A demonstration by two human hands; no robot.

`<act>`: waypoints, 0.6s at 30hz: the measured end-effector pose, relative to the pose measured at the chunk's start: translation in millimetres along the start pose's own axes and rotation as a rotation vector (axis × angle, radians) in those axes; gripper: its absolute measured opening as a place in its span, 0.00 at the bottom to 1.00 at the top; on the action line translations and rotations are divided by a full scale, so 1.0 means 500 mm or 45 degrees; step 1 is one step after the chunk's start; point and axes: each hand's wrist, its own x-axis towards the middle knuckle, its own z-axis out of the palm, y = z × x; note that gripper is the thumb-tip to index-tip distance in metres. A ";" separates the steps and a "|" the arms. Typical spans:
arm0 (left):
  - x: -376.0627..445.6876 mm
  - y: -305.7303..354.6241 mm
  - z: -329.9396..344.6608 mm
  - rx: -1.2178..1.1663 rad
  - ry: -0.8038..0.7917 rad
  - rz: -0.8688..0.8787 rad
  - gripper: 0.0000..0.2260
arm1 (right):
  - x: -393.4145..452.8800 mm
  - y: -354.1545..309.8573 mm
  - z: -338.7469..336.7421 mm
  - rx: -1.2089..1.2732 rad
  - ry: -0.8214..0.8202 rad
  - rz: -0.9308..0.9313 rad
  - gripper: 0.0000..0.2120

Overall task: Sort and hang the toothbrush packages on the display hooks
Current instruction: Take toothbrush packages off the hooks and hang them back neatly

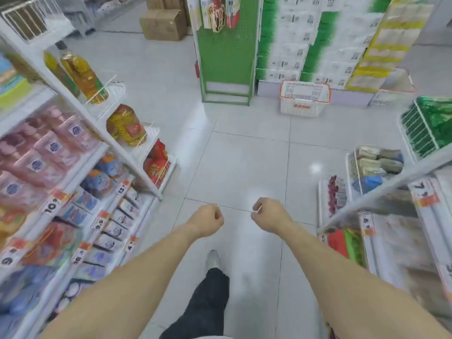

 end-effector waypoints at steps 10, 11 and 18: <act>0.254 -0.115 -0.034 -0.008 -0.318 -0.224 0.08 | 0.213 -0.011 0.099 0.048 -0.273 0.210 0.16; 0.289 -0.116 -0.051 -0.009 -0.332 -0.222 0.08 | 0.242 -0.018 0.090 0.040 -0.281 0.213 0.16; 0.570 -0.049 -0.162 0.006 -0.421 -0.262 0.09 | 0.525 -0.055 -0.039 0.088 -0.293 0.253 0.13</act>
